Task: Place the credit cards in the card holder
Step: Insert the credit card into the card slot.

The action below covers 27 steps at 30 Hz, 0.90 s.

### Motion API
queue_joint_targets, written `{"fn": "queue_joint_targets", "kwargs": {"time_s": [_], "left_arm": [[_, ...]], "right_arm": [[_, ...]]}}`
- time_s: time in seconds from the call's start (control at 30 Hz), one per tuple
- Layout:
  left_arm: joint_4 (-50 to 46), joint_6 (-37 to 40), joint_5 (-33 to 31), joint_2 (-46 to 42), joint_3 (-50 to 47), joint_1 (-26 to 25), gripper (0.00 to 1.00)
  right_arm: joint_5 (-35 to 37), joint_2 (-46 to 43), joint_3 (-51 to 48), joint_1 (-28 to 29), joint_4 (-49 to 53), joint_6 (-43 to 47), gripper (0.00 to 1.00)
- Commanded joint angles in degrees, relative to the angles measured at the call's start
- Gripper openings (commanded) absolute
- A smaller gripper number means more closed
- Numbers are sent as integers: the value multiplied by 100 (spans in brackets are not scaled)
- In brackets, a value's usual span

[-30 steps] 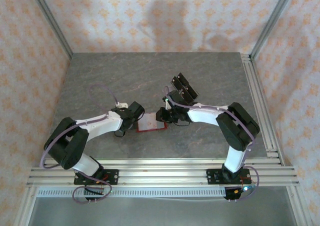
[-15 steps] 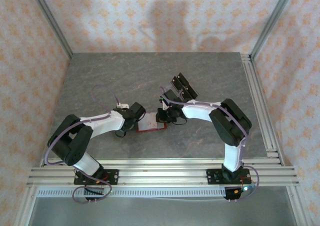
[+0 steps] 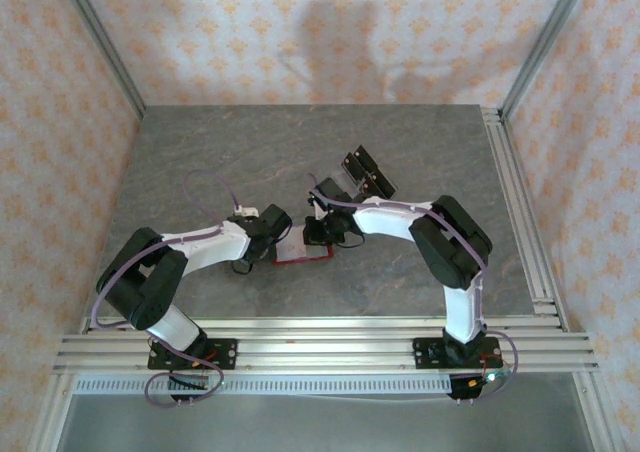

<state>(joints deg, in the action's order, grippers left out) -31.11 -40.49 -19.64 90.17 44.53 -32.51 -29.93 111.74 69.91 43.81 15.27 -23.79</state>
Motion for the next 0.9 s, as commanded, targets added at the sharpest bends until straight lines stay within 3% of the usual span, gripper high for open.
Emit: {"fn": "queue_joint_targets", "kwargs": {"time_s": [0.0,0.33,0.87], "left_arm": [[211,72,166,238,-74,51,100],[259,85,219,255,-80,52,100],[208,122,197,255,-56,50,100]], "right_arm": [[47,198,334,131,325,162,10],[83,402,771,295,608,309,10],[520,-310,-598,-284,380,339,11]]}}
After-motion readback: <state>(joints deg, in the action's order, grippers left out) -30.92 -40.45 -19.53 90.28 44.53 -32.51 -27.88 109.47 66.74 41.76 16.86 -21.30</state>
